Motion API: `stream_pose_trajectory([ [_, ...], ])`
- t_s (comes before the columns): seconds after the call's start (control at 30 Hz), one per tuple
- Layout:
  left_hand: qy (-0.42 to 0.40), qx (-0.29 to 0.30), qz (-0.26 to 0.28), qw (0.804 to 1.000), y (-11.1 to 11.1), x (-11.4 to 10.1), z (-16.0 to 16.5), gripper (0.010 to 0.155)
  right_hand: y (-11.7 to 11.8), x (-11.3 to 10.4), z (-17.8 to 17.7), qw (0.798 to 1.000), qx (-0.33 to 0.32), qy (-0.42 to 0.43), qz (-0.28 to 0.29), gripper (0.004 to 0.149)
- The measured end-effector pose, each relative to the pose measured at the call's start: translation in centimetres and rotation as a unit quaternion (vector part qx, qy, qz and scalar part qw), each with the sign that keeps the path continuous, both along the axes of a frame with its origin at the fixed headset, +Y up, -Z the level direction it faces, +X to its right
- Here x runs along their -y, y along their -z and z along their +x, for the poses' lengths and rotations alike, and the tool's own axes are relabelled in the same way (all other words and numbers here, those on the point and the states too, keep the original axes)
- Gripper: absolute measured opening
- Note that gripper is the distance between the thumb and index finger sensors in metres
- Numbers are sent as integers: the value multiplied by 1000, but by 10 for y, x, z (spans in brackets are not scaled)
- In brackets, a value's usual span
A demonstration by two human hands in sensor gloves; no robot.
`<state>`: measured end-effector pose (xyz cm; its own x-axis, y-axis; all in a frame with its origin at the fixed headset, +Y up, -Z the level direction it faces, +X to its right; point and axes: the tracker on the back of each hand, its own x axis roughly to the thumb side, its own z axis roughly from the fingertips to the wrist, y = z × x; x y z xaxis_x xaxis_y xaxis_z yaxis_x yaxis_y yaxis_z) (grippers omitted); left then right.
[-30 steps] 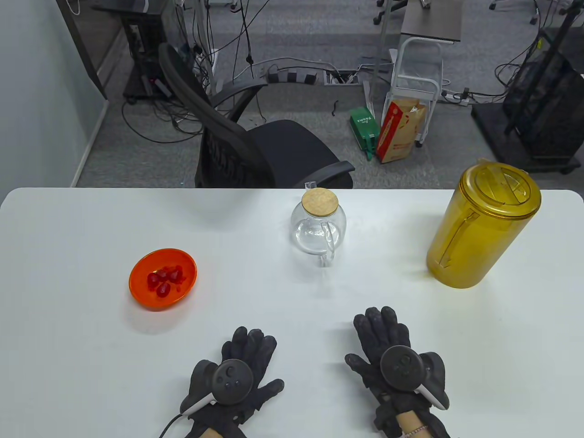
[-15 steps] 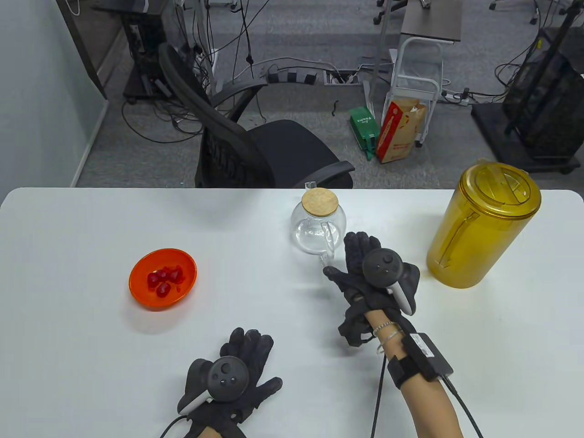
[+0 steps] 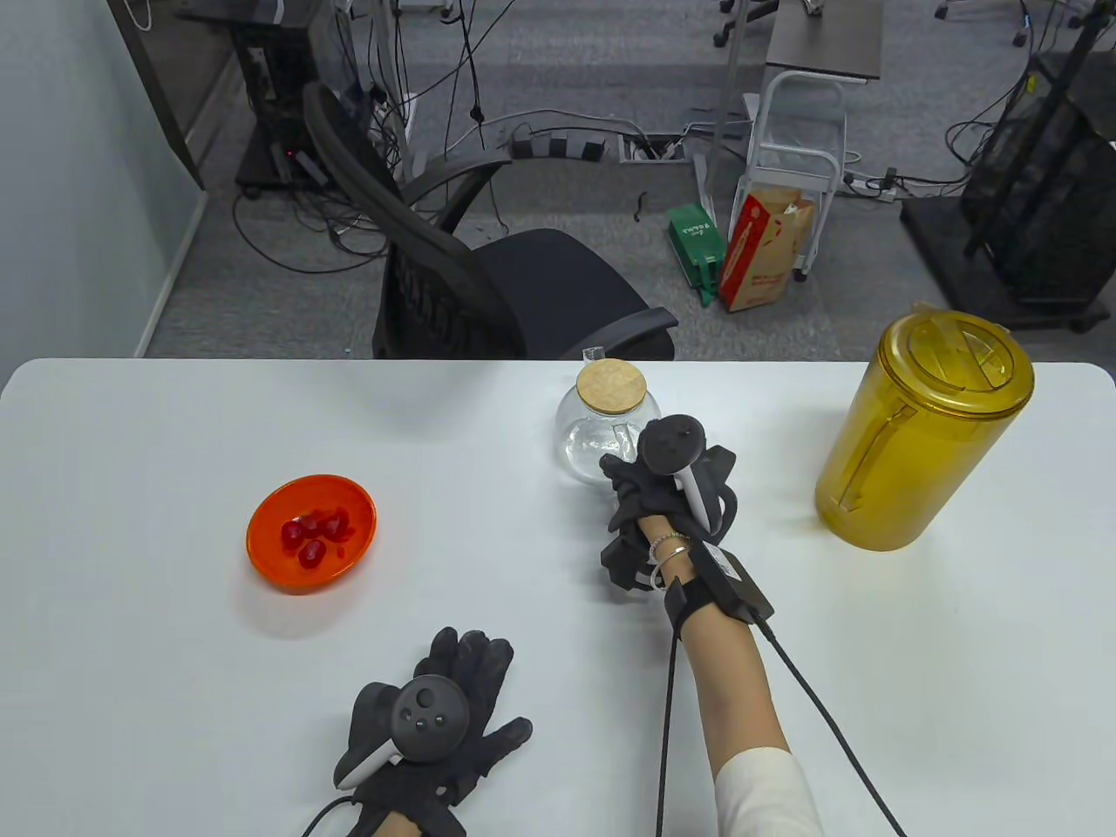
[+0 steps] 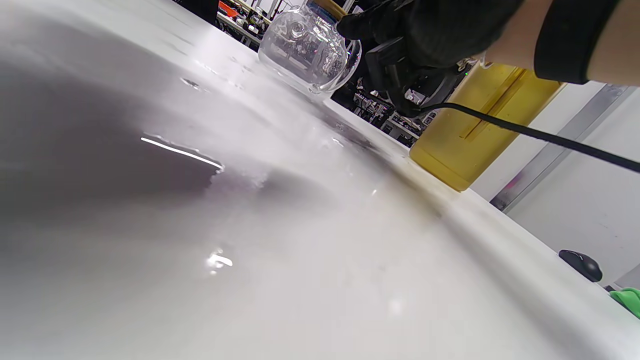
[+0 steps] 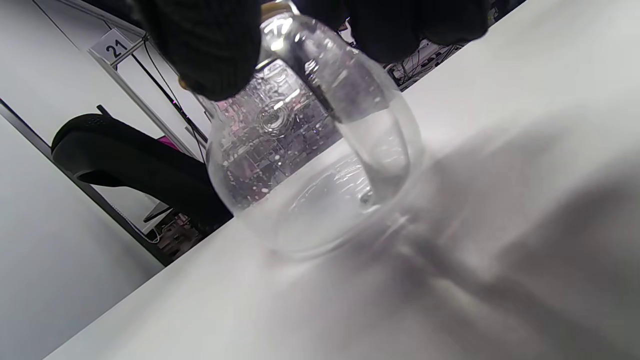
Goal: Make wolfberry and red date tea
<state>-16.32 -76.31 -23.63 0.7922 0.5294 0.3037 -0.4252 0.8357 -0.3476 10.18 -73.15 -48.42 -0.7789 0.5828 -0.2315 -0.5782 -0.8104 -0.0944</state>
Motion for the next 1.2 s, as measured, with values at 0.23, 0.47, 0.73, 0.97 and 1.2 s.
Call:
stream_pose_trajectory([
  [0.23, 2, 3, -7, 1000, 0, 0, 1, 82, 8, 5, -11, 1000, 15, 3, 3, 57],
  [0.47, 8, 1, -11, 1000, 0, 1, 0, 81, 13, 19, -3, 993, 75, 87, 7, 43],
  [0.73, 13, -3, -19, 1000, 1, 2, -1, 82, 18, 26, 18, 981, 70, 166, 66, 37],
  [0.97, 14, -5, -19, 1000, 1, 2, -2, 82, 5, 15, 32, 970, 22, 218, 103, 37],
  [1.2, 8, -4, -19, 1000, 2, 2, -2, 82, -35, -13, 44, 967, -85, 195, 142, 37],
])
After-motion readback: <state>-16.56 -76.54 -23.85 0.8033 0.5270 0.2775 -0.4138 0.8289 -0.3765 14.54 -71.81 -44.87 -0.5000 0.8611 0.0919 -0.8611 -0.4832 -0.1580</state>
